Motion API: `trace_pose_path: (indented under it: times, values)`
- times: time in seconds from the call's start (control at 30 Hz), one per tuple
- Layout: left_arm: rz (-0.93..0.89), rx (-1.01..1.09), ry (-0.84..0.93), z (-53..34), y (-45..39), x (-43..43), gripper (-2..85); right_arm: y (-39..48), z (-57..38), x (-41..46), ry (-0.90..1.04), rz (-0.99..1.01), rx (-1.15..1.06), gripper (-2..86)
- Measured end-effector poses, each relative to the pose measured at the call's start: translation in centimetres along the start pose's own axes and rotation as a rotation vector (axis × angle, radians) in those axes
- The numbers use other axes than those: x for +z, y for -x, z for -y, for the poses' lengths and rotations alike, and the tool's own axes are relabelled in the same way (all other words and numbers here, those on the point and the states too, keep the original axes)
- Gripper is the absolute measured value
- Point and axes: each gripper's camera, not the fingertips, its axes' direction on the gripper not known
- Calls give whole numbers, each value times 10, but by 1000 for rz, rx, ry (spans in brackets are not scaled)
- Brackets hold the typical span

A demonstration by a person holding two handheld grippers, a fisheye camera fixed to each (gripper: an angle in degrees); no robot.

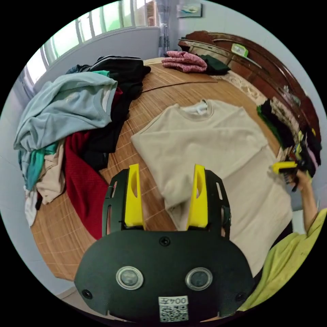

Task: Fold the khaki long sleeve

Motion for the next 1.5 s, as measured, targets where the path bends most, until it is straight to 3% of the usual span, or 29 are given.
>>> trace_pose_path:
  times: [0.13,0.27,0.47,0.6,0.73,1.03,1.2,1.37,1.5]
  values:
    - [-156,-156,3,37,59,40,159,4,3,32,53,-78,3,62]
    - [-37,-218,133,61,88,97,151,21,21,54,164,-165,-31,42]
    - [-81,-375,260,66,135,169,160,33,45,80,307,-184,-39,40]
    - [-90,-361,311,72,144,195,155,48,52,95,352,-241,-56,38]
    - [-102,-310,348,79,144,208,98,69,53,108,368,-337,-99,33]
    - [-364,-547,202,22,200,201,76,69,54,105,368,-296,-103,33]
    - [-316,-400,59,3,180,127,97,79,50,98,354,-352,-121,33]
    - [-102,2,-13,-58,63,41,135,78,43,80,307,-353,-101,34]
    - [36,214,-45,-117,-28,24,145,66,25,52,194,-295,-95,44]
